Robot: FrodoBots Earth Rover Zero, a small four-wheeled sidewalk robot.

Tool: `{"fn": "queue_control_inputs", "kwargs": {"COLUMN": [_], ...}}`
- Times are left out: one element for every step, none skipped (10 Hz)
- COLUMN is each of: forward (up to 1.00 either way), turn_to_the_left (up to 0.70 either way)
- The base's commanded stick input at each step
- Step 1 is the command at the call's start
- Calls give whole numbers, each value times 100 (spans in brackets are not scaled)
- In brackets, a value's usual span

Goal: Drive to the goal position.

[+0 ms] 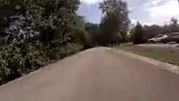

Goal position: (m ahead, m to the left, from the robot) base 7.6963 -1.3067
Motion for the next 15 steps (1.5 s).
{"fn": "queue_control_inputs", "kwargs": {"forward": [70, 70, 70, 70, 70, 70, 70, 70, 70, 70, 70, 70, 70, 70, 70], "turn_to_the_left": [0, 0, 0, 0, 0, 0, 0, 0, -31, -35, -35, -35, -35, -35, -35]}}
